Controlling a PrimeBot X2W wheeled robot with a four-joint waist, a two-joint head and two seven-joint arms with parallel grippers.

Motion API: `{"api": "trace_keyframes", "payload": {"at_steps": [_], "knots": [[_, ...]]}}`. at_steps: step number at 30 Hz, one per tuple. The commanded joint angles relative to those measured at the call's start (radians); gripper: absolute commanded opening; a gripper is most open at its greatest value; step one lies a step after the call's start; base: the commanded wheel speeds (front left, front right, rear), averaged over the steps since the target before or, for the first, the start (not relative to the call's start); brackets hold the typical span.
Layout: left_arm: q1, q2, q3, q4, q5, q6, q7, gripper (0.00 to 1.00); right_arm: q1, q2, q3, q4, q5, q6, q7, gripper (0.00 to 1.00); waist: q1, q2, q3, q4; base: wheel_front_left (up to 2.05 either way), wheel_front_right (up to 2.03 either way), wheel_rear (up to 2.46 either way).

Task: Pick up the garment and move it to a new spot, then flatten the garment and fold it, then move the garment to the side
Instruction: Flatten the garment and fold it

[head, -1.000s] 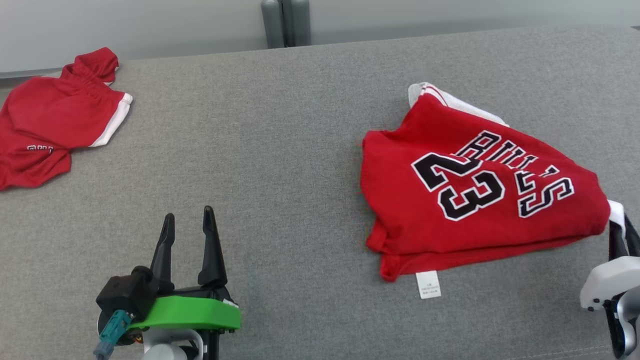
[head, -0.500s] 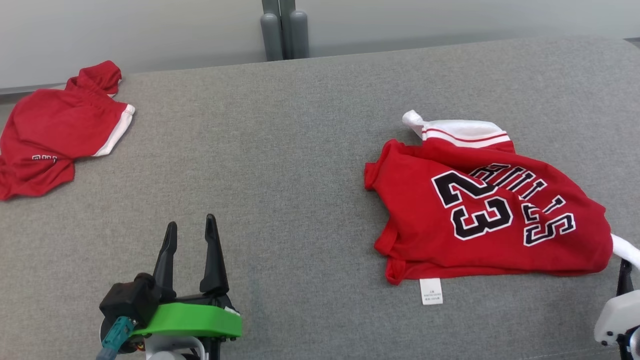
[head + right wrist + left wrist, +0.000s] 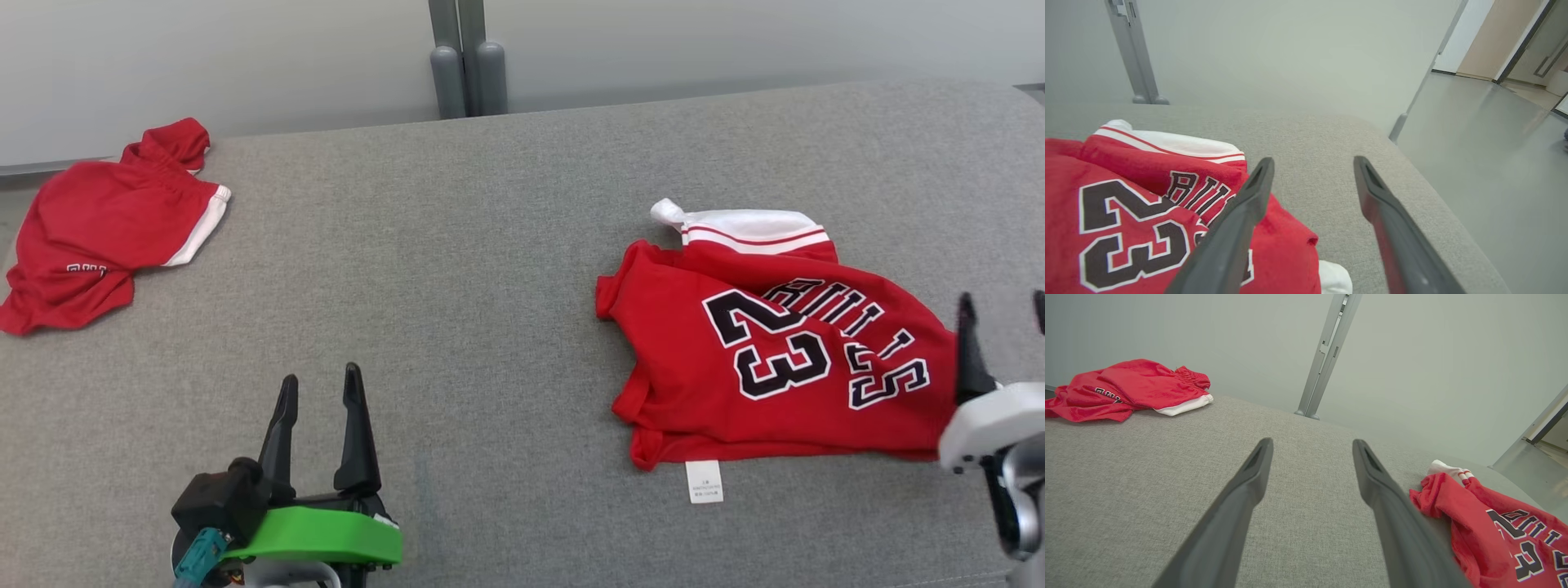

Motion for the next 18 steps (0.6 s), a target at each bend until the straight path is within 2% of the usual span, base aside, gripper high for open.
{"api": "trace_keyframes", "payload": {"at_steps": [1, 4, 9, 12, 18], "knots": [[-0.004, 0.003, -0.002, -0.001, -0.005, -0.001, 0.000, 1.00, -0.026, -0.019, 0.055, -0.004, 0.017, -0.001, 0.020, 1.00, 0.0000, 0.0000, 0.010, 0.010, 0.00, 0.00, 0.00], [-0.022, 0.003, -0.010, -0.001, -0.006, -0.001, 0.000, 1.00, -0.087, -0.064, 0.201, 0.035, 0.042, -0.001, 0.062, 1.00, 0.0000, 0.0000, 0.026, 0.032, 0.00, 0.00, 0.00], [-0.043, 0.003, -0.013, -0.002, -0.011, 0.004, 0.000, 1.00, -0.227, -0.148, 0.428, 0.189, 0.059, -0.001, 0.100, 1.00, 0.0000, 0.0000, 0.057, 0.084, 0.00, 0.00, 0.00], [-0.056, 0.003, -0.016, -0.004, -0.016, 0.004, 0.000, 1.00, -0.313, -0.175, 0.519, 0.289, 0.070, -0.001, 0.097, 1.00, 0.0000, 0.0000, 0.074, 0.114, 0.00, 0.00, 0.00], [-0.077, 0.003, -0.021, 0.001, -0.019, -0.004, 0.000, 1.00, -0.459, -0.183, 0.651, 0.495, 0.109, -0.001, 0.101, 1.00, 0.0000, 0.0000, 0.100, 0.164, 0.00, 0.00, 0.00]]}}
